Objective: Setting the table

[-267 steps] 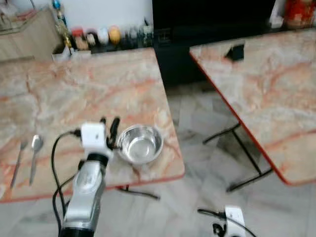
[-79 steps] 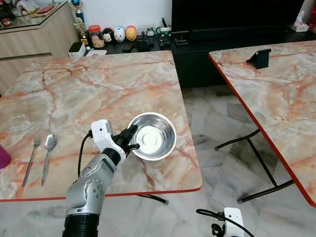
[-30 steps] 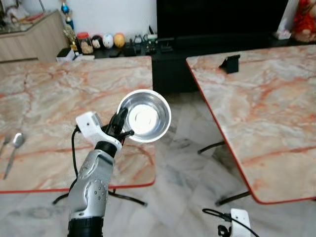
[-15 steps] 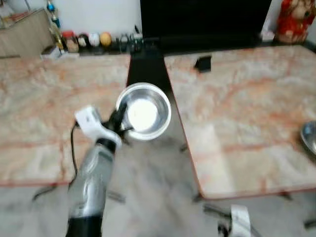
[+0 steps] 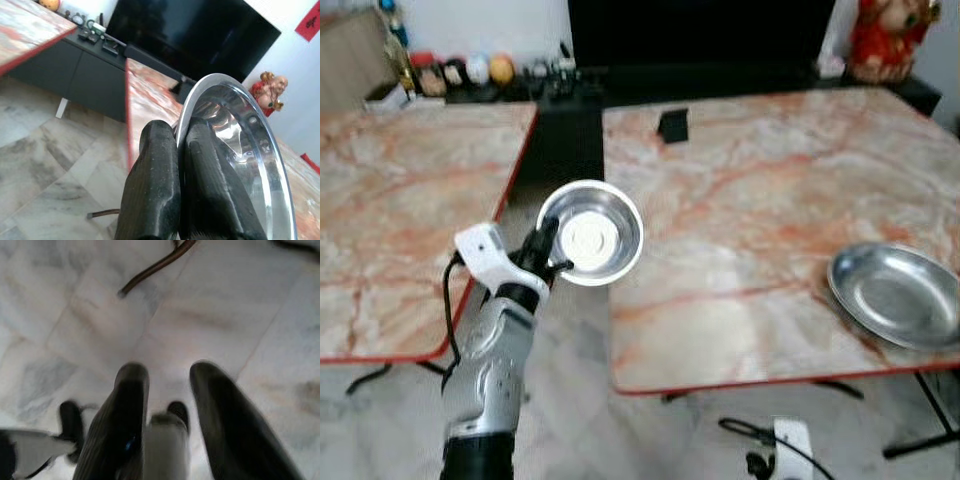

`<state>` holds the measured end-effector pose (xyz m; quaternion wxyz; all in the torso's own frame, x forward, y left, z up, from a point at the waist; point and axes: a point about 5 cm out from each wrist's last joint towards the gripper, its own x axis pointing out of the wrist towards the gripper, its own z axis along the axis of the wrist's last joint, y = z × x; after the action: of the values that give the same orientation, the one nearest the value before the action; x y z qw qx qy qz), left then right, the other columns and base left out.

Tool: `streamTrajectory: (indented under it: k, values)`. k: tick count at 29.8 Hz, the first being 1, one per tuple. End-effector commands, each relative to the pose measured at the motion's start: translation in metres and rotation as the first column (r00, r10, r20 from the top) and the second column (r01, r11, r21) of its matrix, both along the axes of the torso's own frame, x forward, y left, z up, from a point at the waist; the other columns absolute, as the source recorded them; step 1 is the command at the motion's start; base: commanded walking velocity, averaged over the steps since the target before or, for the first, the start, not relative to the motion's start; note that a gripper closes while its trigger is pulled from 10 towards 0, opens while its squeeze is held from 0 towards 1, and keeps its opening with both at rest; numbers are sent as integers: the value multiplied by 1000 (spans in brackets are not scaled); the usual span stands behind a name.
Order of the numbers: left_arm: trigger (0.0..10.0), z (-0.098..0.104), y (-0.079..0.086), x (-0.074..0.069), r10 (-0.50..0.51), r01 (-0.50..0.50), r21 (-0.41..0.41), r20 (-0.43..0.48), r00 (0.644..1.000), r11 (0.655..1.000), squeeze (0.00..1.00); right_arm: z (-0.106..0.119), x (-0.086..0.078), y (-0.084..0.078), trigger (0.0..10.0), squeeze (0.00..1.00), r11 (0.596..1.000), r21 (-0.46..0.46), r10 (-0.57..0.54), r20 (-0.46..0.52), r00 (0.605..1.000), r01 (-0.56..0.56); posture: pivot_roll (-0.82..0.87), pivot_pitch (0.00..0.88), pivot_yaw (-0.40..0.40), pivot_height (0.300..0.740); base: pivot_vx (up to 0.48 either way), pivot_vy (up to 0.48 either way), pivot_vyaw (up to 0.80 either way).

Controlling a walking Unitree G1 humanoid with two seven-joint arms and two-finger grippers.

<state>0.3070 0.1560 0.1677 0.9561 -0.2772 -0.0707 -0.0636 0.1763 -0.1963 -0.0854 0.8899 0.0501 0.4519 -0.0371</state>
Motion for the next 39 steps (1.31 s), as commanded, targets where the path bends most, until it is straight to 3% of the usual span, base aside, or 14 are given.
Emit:
streamTrajectory:
  k: [1,39]
  values:
    - [10000,7,-5,1,-11,11,6,28,1000,1000,0,0,-2,-6,10000,0,1000,-14,-3,-5,1000,3,-65,0,44,740,0,-386,0]
    - [10000,7,-5,3,-30,29,29,31,999,999,0,-1,-3,-6,10000,0,1000,-10,-2,-11,1000,2,-73,0,44,740,0,-357,0]
